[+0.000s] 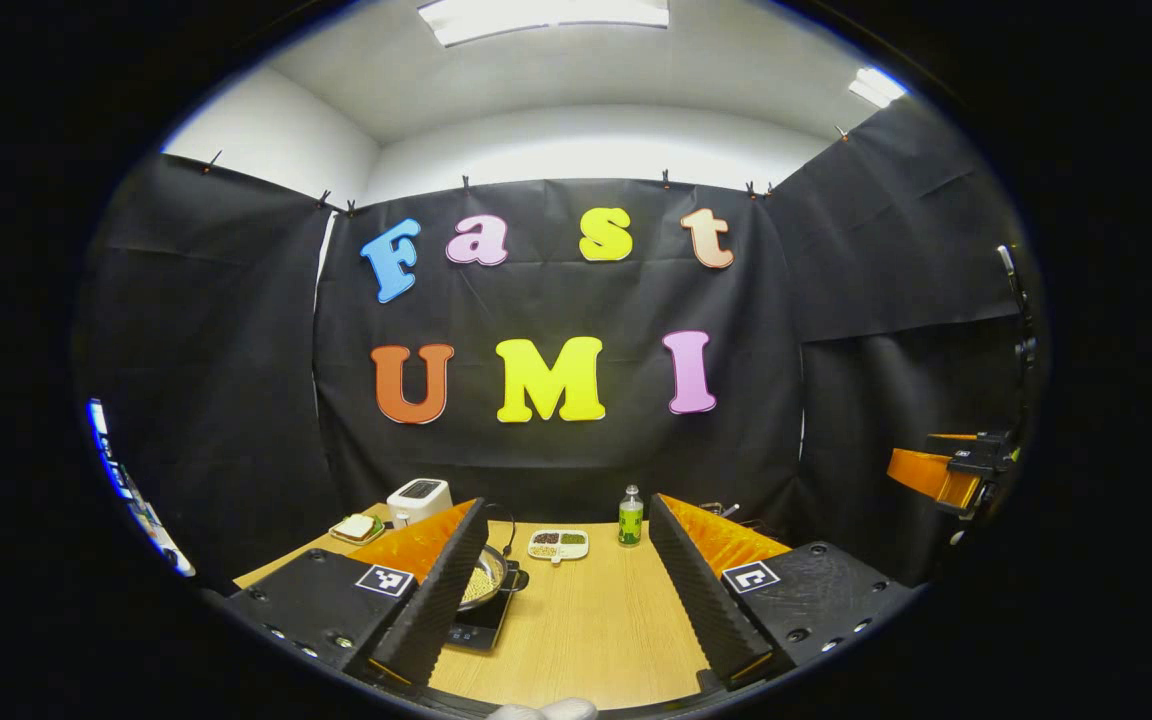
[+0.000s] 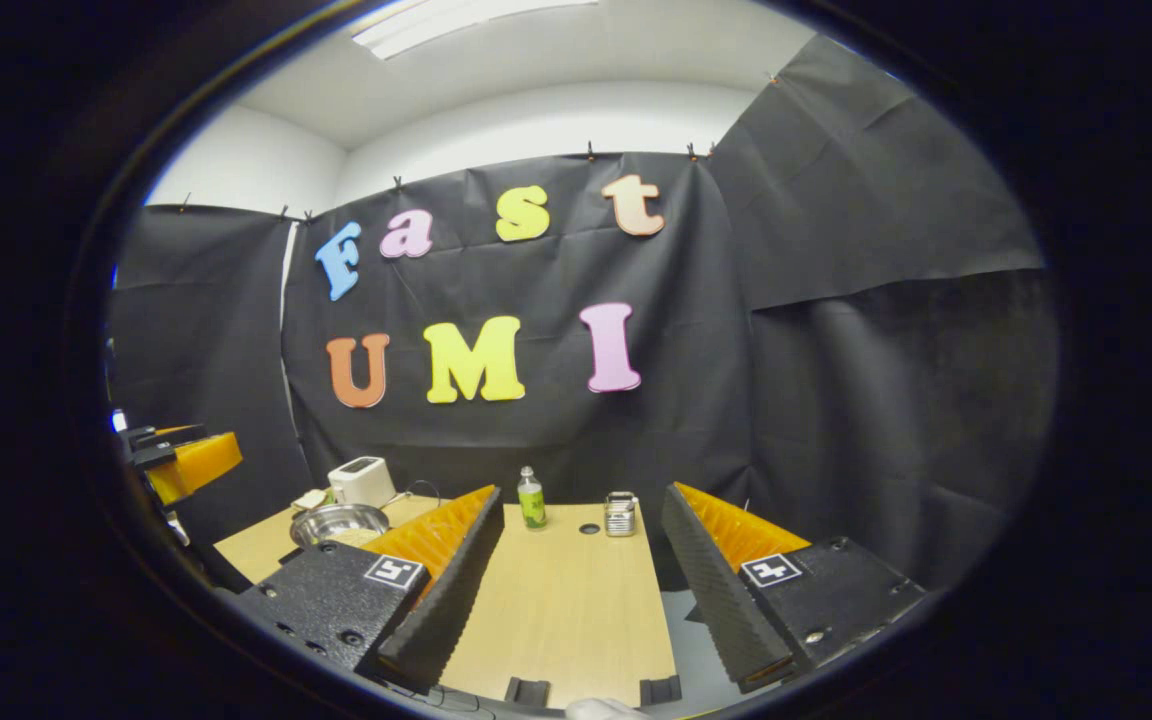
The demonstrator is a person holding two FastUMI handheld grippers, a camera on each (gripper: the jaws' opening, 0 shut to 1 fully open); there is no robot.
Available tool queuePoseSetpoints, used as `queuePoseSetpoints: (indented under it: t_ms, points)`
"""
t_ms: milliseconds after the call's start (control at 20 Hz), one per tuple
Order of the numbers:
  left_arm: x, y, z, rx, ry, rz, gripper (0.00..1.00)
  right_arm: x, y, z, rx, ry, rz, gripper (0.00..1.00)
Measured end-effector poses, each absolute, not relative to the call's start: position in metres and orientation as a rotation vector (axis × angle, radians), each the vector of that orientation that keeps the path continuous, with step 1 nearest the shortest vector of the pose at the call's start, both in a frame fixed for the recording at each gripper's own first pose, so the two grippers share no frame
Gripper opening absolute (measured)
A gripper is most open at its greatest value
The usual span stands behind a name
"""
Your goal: First push the handle of the pot to place it horizontally, then grasp the pot with both hands and set it on the induction cooktop.
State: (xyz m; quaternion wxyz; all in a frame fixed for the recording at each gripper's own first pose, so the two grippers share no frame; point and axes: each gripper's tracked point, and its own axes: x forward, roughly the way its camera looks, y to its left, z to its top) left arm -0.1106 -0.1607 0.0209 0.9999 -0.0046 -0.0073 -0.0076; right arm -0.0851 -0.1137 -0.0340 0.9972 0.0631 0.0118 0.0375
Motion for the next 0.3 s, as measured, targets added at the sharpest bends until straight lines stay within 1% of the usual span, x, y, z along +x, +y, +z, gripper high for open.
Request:
queuePoseSetpoints:
  t_ms: [50, 100, 200, 250, 300]
  points:
    - [-0.1106, -0.1602, 0.0216, -0.01, -0.018, -0.016, 0.96, -0.0858, -0.1117, -0.0332, 0.128, 0.022, 0.076, 0.96]
    - [-0.1105, -0.1593, 0.0221, -0.011, -0.019, -0.016, 0.96, -0.0878, -0.1102, -0.0329, 0.127, 0.02, 0.077, 1.0]
    - [-0.1111, -0.1557, 0.0225, -0.008, -0.021, -0.011, 0.96, -0.0902, -0.1091, -0.0325, 0.121, 0.02, 0.08, 1.0]
    - [-0.1116, -0.1541, 0.0236, -0.008, -0.026, -0.006, 0.96, -0.0913, -0.1085, -0.032, 0.119, 0.019, 0.081, 0.96]
    - [-0.1126, -0.1538, 0.0242, -0.009, -0.024, -0.006, 0.96, -0.0923, -0.1082, -0.0315, 0.119, 0.019, 0.082, 0.96]
